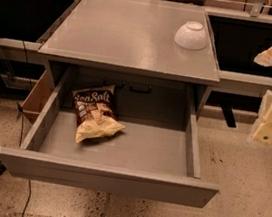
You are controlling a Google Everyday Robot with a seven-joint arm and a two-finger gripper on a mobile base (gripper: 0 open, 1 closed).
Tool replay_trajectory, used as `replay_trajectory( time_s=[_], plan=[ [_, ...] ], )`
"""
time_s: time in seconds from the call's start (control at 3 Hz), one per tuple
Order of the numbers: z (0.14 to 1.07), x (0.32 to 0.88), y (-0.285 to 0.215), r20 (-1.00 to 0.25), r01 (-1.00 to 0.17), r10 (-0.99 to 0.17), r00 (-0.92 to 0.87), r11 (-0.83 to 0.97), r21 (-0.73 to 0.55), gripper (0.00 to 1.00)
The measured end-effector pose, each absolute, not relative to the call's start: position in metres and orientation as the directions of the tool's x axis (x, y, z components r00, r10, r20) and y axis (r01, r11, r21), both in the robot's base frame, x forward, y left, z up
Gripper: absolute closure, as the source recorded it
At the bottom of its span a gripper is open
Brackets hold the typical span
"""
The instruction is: Pick brown chip bag from top drawer and place on counter
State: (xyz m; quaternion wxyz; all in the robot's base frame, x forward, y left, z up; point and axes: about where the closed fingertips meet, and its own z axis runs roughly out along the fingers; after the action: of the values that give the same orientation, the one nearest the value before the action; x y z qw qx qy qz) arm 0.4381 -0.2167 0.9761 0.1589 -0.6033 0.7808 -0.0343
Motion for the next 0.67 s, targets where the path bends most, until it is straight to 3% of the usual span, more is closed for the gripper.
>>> replay_trajectory(
  time_s=[0.67],
  plan=[
    [0.947, 0.445, -0.202, -0.267, -0.939, -0.937, -0.227, 0.283, -0.195, 0.00]
  ],
)
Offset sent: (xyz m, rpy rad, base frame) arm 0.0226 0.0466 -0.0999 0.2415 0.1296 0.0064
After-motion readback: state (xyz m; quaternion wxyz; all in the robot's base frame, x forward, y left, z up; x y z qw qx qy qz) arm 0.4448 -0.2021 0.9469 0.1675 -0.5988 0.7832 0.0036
